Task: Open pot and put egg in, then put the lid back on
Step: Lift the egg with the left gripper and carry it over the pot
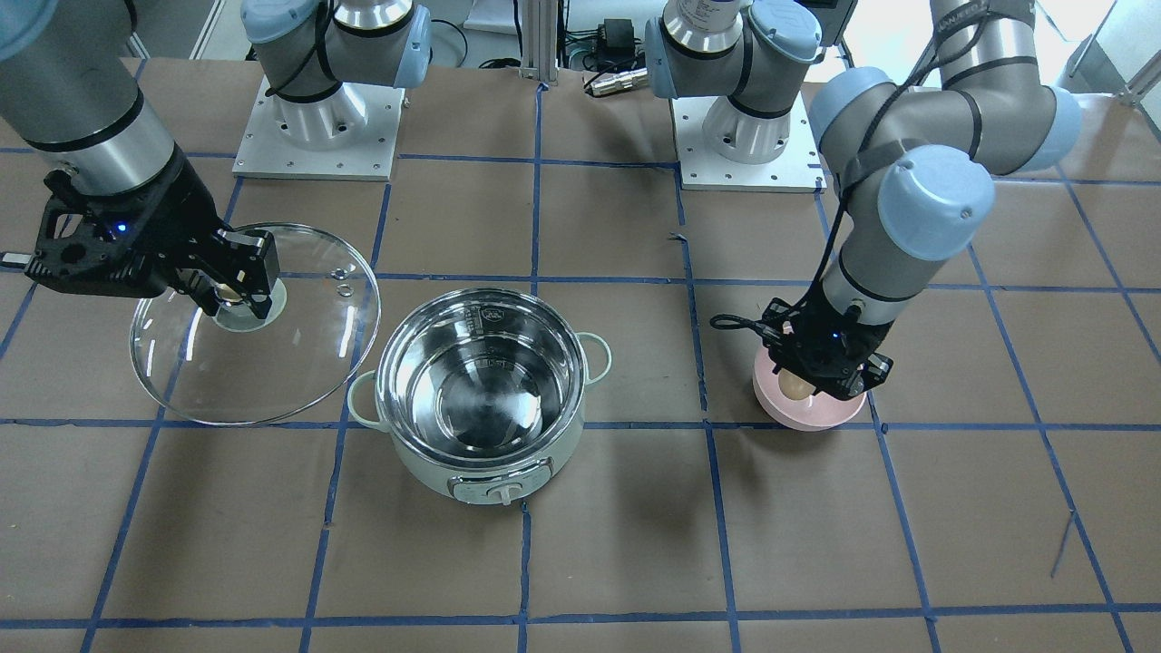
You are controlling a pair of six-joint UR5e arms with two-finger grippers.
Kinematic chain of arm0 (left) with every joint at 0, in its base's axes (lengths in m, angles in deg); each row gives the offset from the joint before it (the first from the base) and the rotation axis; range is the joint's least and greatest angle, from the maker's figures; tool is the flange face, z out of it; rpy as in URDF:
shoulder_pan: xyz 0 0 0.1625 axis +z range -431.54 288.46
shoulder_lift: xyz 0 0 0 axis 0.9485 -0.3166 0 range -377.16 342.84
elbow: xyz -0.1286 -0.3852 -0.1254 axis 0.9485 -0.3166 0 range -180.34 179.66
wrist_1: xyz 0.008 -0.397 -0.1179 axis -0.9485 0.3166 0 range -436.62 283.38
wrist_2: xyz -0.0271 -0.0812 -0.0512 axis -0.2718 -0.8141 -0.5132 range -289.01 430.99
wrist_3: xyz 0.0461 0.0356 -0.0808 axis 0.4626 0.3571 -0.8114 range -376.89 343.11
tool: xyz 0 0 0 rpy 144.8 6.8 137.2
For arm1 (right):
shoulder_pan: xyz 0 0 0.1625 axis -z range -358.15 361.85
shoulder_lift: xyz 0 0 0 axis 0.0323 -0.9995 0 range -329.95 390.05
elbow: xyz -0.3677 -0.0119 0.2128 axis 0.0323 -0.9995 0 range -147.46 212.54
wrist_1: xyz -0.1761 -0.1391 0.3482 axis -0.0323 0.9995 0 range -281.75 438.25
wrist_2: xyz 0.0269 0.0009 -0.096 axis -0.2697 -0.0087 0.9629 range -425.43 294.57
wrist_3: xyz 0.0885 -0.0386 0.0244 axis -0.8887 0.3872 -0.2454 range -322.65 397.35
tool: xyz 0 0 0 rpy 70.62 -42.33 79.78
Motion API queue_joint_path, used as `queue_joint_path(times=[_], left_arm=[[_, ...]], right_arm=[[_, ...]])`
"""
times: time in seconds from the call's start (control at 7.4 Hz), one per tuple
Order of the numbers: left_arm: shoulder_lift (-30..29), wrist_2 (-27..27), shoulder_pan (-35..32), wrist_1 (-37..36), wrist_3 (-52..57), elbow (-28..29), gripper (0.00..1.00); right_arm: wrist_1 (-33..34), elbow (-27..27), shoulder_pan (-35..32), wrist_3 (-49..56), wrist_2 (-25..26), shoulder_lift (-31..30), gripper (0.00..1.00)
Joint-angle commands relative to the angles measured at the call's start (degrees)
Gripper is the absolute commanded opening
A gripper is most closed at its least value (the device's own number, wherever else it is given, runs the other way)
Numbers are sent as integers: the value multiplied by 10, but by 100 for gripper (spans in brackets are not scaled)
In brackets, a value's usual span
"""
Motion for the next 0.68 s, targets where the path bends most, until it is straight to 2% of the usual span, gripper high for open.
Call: queue_joint_path(times=[0.0, 0.27, 0.54], left_arm=[[-13, -13, -112, 53, -178, 89, 7], [-76, -21, -238, 46, -258, 160, 7], [-152, -23, -293, -21, -231, 187, 8]], right_arm=[[2, 0, 1, 1, 2, 0, 32], [0, 0, 27, 8, 1, 0, 32], [-1, 0, 52, 35, 1, 0, 32]])
